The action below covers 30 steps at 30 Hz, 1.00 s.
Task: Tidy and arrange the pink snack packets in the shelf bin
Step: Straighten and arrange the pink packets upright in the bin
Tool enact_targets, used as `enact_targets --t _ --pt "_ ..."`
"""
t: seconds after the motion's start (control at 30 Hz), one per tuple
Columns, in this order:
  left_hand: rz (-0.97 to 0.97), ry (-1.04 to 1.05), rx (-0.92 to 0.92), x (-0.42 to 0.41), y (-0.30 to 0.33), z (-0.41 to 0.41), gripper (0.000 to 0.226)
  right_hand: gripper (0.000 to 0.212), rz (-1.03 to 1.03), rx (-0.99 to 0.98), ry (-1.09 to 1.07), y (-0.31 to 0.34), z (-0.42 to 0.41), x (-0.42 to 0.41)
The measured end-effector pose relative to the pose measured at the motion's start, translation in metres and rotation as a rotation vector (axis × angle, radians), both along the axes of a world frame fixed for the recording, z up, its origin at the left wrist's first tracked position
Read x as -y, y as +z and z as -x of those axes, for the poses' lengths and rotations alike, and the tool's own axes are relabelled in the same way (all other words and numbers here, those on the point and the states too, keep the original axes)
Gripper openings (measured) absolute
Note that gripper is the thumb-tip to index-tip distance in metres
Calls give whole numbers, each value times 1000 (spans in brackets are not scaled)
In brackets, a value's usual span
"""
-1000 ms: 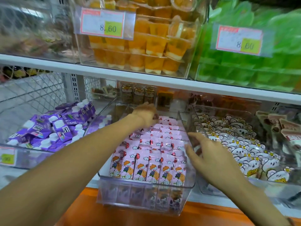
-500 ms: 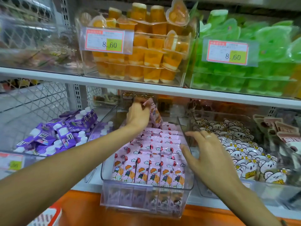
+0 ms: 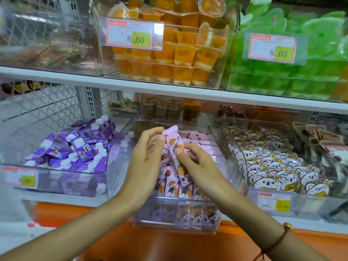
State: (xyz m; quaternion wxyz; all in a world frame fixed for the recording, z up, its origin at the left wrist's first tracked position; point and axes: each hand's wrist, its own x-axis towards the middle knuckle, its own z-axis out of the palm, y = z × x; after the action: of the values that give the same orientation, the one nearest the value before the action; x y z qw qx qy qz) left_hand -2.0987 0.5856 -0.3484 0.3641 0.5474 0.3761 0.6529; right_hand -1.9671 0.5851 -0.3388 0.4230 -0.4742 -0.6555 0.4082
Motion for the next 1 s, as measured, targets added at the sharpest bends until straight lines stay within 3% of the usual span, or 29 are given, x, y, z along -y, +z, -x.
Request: enact_targets --t 0.1,0.2,0.37,0.5,0.6,0.7,0.83,0.9,1.0 --pt "-4 30 -199 3 -8 2 30 34 208 -231 -18 -2 1 -4" --pt "50 24 -305 6 -11 3 35 28 219 -301 -16 0 0 -3" --pt "57 16 -324 9 -9 3 42 26 170 -326 16 1 -1 1" --pt "15 41 -258 5 -6 6 33 27 199 -375 31 3 -3 -1" --pt "2 10 -241 5 -3 7 25 31 205 -372 52 6 -7 -4" --pt "-32 -52 -338 7 -6 6 22 29 146 -359 73 6 -8 -2" --pt "-81 -8 -514 6 -13 7 39 30 8 -341 -82 6 -7 -1" --pt "-80 3 -495 5 -12 7 43 32 -44 -296 -121 7 -8 0" --pt "4 -49 -350 5 -4 7 28 34 -25 -225 -82 10 -11 2"
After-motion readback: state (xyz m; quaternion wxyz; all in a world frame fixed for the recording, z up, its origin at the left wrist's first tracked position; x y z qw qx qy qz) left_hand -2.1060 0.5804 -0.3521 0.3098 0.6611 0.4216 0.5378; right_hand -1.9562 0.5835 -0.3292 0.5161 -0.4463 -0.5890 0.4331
